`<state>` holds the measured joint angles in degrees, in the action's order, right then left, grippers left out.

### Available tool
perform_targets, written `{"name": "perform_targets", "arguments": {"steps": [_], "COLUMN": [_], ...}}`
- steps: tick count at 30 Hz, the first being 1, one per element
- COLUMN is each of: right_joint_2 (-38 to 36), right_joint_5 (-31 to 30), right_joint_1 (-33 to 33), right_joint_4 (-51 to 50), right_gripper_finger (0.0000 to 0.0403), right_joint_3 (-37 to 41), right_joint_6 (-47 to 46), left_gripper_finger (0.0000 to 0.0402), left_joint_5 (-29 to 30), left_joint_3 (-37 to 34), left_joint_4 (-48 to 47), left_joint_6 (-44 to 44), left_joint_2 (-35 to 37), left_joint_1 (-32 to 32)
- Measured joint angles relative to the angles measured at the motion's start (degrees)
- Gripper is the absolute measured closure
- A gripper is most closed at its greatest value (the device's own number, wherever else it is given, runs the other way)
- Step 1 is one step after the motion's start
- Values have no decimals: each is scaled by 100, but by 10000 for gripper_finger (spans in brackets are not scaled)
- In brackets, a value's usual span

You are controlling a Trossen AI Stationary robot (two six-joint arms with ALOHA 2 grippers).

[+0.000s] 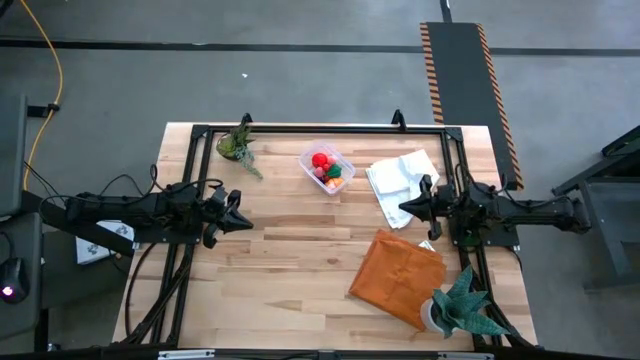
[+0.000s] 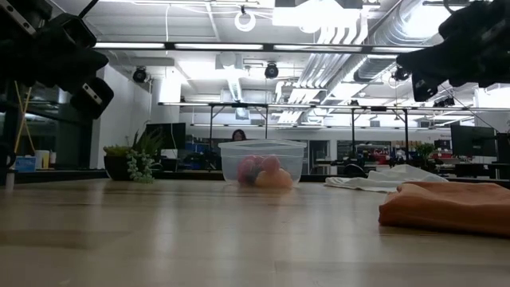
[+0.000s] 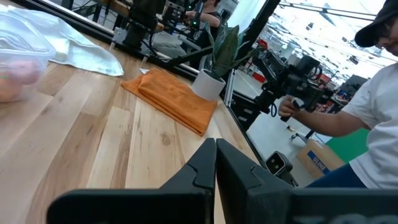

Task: Pick and placing Produce into tupperware
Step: Return to Home Position

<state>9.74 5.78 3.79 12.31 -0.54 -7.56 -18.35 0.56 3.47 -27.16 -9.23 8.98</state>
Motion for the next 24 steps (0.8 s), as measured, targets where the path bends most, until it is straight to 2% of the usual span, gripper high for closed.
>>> {"name": "perform_targets", "arguments": {"steps": [3,24], "right_joint_2": [-2,0], "right_joint_5": [185,147], "right_joint_1": [0,0], "right_joint_4": [-202,-960], "right_gripper_finger": [403,403], "right_joint_3": [0,2], "right_joint_6": [-22,-167], "left_gripper_finger": [399,399], "left_joint_5": [1,0], "left_joint_3": [0,0], "left_joint_4": [-1,0], "left_joint_6": [-2,-2], "left_joint_2": [0,0], "left_joint_1": [-1,-1]}}
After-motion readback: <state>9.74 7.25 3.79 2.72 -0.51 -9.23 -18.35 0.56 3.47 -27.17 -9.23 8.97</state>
